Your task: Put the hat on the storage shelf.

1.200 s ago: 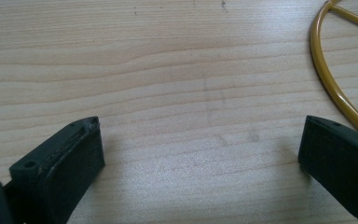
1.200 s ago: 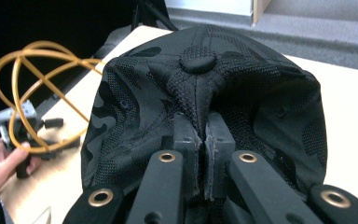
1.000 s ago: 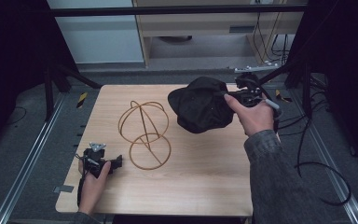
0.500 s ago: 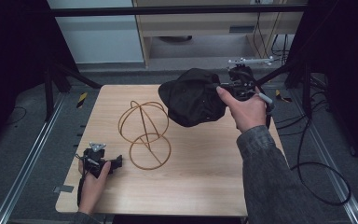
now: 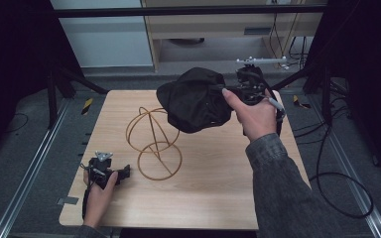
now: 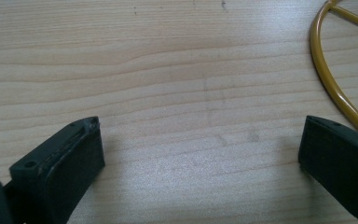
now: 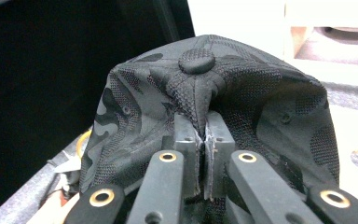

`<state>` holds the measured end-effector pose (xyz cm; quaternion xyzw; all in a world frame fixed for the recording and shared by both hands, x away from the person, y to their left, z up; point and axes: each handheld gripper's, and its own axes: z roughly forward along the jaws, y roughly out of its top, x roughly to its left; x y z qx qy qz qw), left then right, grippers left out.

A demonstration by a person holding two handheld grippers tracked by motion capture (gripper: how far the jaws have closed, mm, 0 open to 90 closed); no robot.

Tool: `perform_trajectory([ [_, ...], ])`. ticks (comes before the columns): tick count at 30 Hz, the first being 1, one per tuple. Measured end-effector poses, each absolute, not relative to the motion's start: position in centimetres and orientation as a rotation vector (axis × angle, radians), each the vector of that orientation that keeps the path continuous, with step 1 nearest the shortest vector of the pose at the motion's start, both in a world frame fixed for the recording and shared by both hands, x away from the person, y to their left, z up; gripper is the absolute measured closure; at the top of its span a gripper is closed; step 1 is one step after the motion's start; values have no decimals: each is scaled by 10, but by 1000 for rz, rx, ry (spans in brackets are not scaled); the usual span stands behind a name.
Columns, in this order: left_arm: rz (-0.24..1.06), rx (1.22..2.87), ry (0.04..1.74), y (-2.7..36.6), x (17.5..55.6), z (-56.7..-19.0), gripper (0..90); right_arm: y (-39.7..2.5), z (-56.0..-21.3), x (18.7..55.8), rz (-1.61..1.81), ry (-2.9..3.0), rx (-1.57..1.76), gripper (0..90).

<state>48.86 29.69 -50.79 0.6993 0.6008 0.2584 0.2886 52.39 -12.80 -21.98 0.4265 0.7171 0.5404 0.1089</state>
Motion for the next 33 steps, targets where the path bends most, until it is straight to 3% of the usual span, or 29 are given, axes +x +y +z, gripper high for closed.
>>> perform_trajectory([
  [33,691,1866,1603,297,489,-508,0,-64,-231,505,1661,2284,1077,860],
])
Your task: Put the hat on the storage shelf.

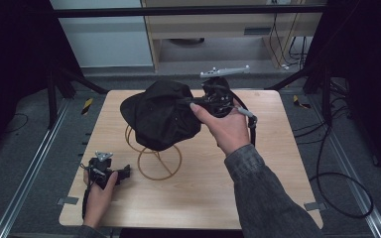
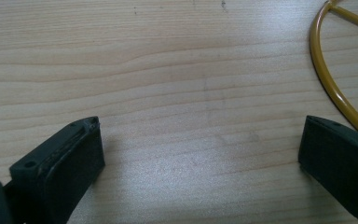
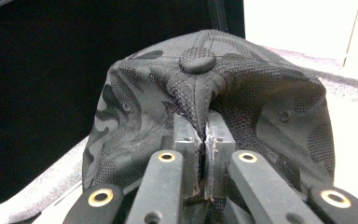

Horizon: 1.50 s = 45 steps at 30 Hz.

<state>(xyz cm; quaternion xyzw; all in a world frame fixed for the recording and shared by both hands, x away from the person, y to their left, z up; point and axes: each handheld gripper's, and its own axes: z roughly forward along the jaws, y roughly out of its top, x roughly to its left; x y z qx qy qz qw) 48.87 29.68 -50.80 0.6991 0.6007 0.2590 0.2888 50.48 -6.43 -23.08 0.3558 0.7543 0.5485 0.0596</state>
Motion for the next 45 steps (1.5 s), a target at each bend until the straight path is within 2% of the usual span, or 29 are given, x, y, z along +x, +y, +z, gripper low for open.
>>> perform_trajectory([
  [45,690,1864,1604,297,489,-508,0,-38,-272,511,1492,2424,1085,852],
])
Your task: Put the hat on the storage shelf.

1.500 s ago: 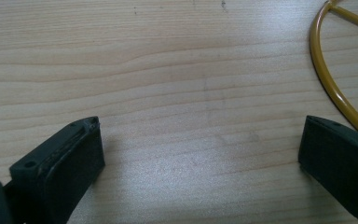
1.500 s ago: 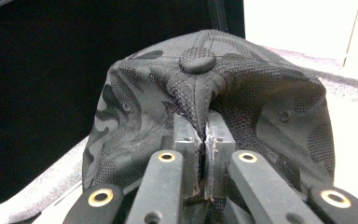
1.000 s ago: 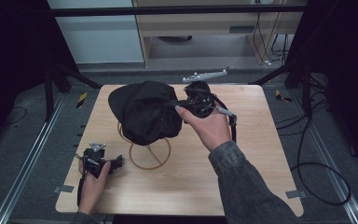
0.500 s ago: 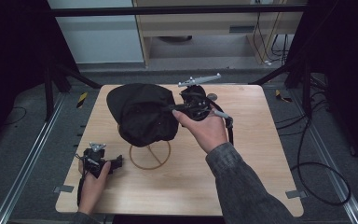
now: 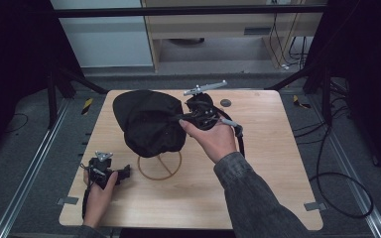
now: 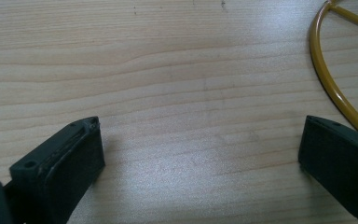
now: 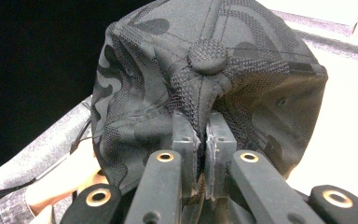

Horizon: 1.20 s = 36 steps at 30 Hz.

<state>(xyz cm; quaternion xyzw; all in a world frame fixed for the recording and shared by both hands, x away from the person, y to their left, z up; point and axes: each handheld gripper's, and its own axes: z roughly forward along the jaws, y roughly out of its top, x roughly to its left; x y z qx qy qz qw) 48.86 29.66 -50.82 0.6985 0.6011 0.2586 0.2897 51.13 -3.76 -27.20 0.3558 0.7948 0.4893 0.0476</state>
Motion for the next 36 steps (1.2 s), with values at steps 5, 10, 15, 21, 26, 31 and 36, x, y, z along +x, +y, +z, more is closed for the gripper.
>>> perform_trajectory([
  [5,690,1863,1604,297,489,-508,0,-34,-273,514,1473,2428,1082,851],
  [10,689,1864,1603,297,489,-508,0,-30,-275,515,1451,2438,1082,845],
  [15,689,1864,1603,297,489,-508,0,-24,-276,516,1401,2439,1062,836],
  [21,687,1866,1603,297,489,-508,0,-17,-277,518,1374,2445,1054,833],
  [26,689,1866,1603,297,489,-508,0,-12,-274,519,1354,2446,1041,826],
  [31,689,1866,1603,297,489,-508,0,-11,-274,520,1348,2449,1043,819],
  [36,689,1867,1603,297,489,-508,0,-9,-273,520,1342,2450,1040,812],
])
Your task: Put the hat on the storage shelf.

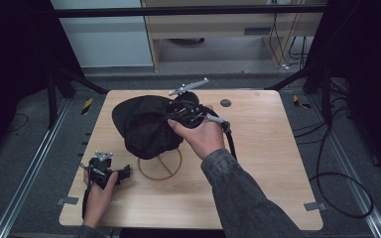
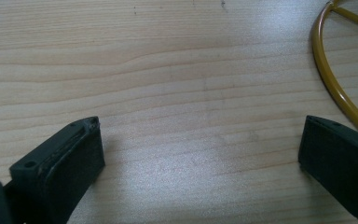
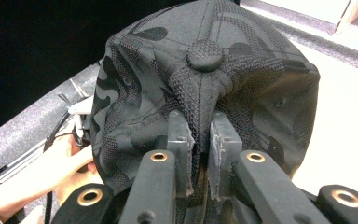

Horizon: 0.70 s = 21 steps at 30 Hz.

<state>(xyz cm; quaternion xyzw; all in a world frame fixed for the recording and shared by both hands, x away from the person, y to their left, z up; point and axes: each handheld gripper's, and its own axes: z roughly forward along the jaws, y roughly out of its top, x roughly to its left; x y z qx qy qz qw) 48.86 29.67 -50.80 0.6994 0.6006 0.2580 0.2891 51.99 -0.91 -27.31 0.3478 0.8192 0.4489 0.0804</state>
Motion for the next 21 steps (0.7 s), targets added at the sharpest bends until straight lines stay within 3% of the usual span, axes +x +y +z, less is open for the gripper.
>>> perform_trajectory([
  [21,690,1865,1604,297,489,-508,0,-10,-273,527,1359,2443,1059,750],
])
